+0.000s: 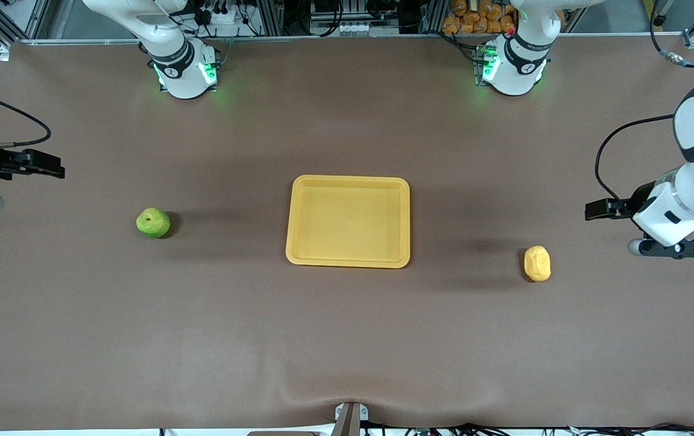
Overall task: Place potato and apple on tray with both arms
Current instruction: 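Reach the left gripper to the potato while the right gripper reaches the apple, then close the left gripper on the potato while the right gripper grasps the apple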
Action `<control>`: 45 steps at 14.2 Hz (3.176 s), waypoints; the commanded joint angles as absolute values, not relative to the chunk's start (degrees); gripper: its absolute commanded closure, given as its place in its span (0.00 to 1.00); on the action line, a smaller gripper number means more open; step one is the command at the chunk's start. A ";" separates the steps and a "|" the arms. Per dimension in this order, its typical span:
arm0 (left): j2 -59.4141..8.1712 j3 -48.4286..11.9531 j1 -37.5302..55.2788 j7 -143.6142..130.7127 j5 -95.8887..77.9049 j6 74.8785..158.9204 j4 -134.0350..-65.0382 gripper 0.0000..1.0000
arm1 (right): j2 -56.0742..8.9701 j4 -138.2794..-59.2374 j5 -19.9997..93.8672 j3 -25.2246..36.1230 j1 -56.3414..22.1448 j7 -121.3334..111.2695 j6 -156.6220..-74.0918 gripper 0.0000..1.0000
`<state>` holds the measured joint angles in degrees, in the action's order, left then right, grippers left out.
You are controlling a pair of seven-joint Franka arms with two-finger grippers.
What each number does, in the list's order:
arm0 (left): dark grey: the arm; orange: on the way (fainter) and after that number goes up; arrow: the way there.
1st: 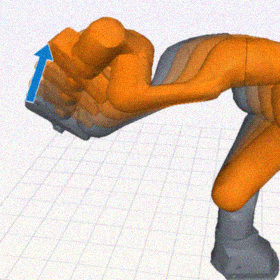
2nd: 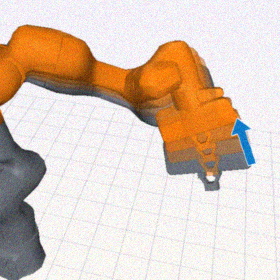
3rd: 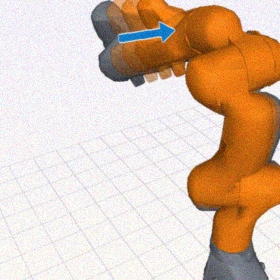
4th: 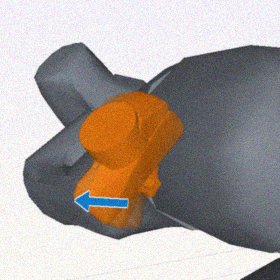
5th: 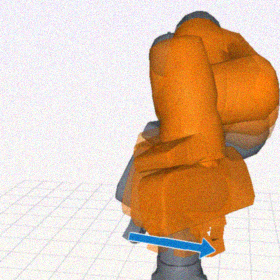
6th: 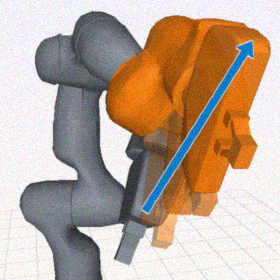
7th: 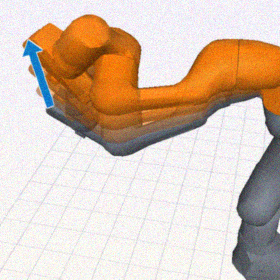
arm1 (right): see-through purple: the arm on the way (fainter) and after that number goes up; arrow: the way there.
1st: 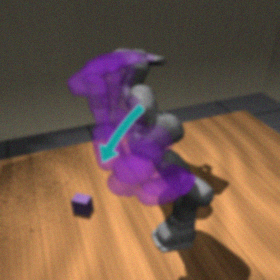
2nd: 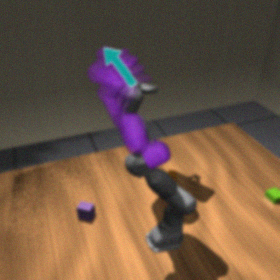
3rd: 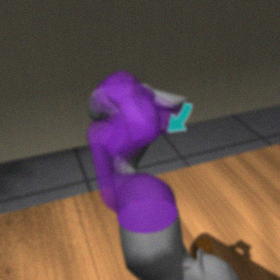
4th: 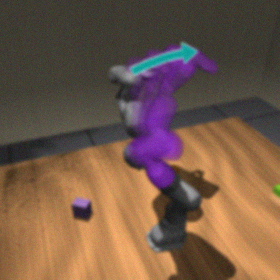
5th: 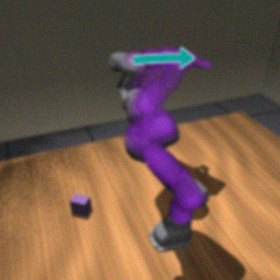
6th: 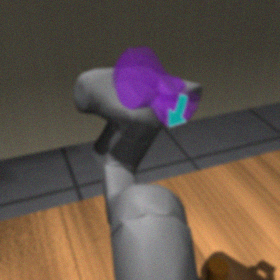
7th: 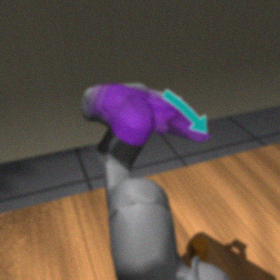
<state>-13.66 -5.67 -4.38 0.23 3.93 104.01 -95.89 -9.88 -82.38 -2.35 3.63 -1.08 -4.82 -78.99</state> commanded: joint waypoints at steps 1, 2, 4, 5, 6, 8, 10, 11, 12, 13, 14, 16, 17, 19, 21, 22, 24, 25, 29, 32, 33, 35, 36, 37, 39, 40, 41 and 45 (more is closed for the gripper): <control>-13.70 -5.89 -5.71 1.14 4.13 110.72 -101.67 0.00 | -11.33 -81.83 -1.49 3.08 -0.44 -5.36 -78.75 0.00; -14.58 -5.89 -5.71 1.14 4.13 112.92 -102.82 0.00 | -11.86 -81.83 -1.41 2.99 -0.35 -5.27 -78.84 0.00; -17.04 -5.98 -7.46 1.14 4.04 117.14 -103.18 0.00 | -12.74 -81.91 -1.32 2.99 -0.44 -5.27 -78.84 0.00; -18.62 -6.15 -7.91 1.14 4.13 119.59 -103.36 0.00 | -13.44 -82.09 -1.32 2.99 -0.44 -5.27 -78.92 0.00; -19.42 -6.15 -7.82 1.14 4.13 121.62 -104.32 0.00 | -14.06 -82.18 -1.32 2.99 -0.44 -5.27 -79.01 0.00; -19.69 -6.33 -7.65 1.14 4.13 125.41 -106.78 0.00 | -15.20 -82.35 -1.32 2.99 -0.35 -5.27 -79.54 0.00; -21.61 -6.59 -7.12 0.71 4.13 127.96 -107.05 0.00 | -16.43 -82.70 -1.23 2.90 -0.44 -5.19 -79.89 0.00; -22.75 -6.68 -6.86 0.70 4.13 129.36 -107.14 0.00 | -17.13 -82.71 -1.23 2.90 -0.44 -5.19 -79.89 0.00; -23.55 -6.68 -6.68 0.36 4.13 130.77 -107.66 0.00 | -17.57 -82.88 -1.23 2.90 -0.44 -5.19 -80.24 0.00; -24.16 -6.77 -6.33 -0.17 4.13 132.17 -108.10 0.00 | -17.84 -83.58 -1.23 2.90 -0.35 -5.19 -80.68 0.00; -25.13 -6.94 -5.55 -0.35 4.04 133.67 -108.45 0.00 | -17.84 -84.80 -1.23 2.90 -0.35 -5.27 -81.81 0.00; -26.89 -6.94 -5.01 -1.31 4.13 135.52 -108.54 0.00 | -17.75 -87.35 -1.23 2.90 -0.35 -5.19 -84.54 0.00; -27.42 -6.94 -4.92 -1.49 4.13 135.96 -108.63 0.00 | -17.75 -88.76 -1.23 2.90 -0.35 -5.19 -86.03 0.00; -28.91 -6.94 -4.83 -1.49 4.04 137.98 -108.72 0.00 | -17.75 -90.96 -1.23 2.90 -0.26 -5.19 -87.97 0.00; -31.01 -6.94 -4.83 -1.49 4.13 140.96 -108.72 0.00 | -17.75 -92.54 -1.23 2.90 -0.35 -5.10 -89.46 0.00; -32.16 -6.94 -4.83 -1.49 4.13 142.72 -108.72 0.00 | -17.75 -93.51 -1.14 2.90 -0.26 -5.10 -90.52 0.00; -34.09 -6.94 -4.66 -1.49 4.13 145.97 -108.72 0.00 | -17.75 -95.44 -1.14 2.90 -0.18 -5.10 -92.98 0.00; -34.45 -6.94 -4.57 -1.49 4.13 146.42 -108.81 0.00 | -17.75 -96.49 -1.14 2.90 -0.18 -5.10 -94.12 0.00; -33.93 -6.86 -4.31 -1.49 4.22 146.43 -110.56 0.00 | -17.75 -101.85 0.60 2.90 0.00 -5.10 -101.15 0.00; -32.87 -6.86 -4.39 -2.02 4.22 146.34 -110.83 0.00 | -18.10 -102.57 1.14 2.90 0.09 -5.10 -102.30 0.00; -32.70 -6.86 -4.39 -2.20 4.22 146.34 -110.92 0.00 | -18.71 -102.83 1.32 2.90 0.09 -5.01 -103.09 0.00; -32.52 -6.86 -4.31 -2.28 4.22 146.34 -110.83 0.00 | -19.68 -104.05 1.32 2.90 0.17 -4.92 -105.89 0.00; -32.35 -6.86 -4.31 -2.29 4.22 146.34 -110.83 0.26 | -19.69 -105.63 1.32 2.90 0.09 -4.92 -107.91 0.00; -32.17 -6.86 -4.31 -2.29 4.31 146.34 -110.83 0.44 | -19.60 -107.30 1.32 2.90 0.00 -4.75 -109.93 0.00; -32.17 -6.86 -4.31 -2.29 4.75 146.34 -110.83 0.63 | -19.86 -109.68 3.15 2.90 0.17 -4.66 -113.10 0.00; -32.17 -6.86 -4.31 -2.29 4.75 146.34 -110.83 0.70 | -19.95 -110.73 3.51 2.90 0.18 -4.66 -114.51 0.00; -32.17 -6.86 -4.39 -2.20 4.83 146.34 -110.74 0.77 | -20.04 -111.61 3.52 2.90 0.09 -4.66 -115.74 0.00; -30.86 -6.68 -4.39 -1.58 4.92 146.08 -110.22 1.00 | -21.88 -112.94 3.52 2.99 0.18 -4.57 -118.74 0.00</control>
<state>-33.42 -6.91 -4.49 -1.10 3.93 146.09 -109.03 -21.37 -112.35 2.70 3.66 -0.98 -4.75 -117.68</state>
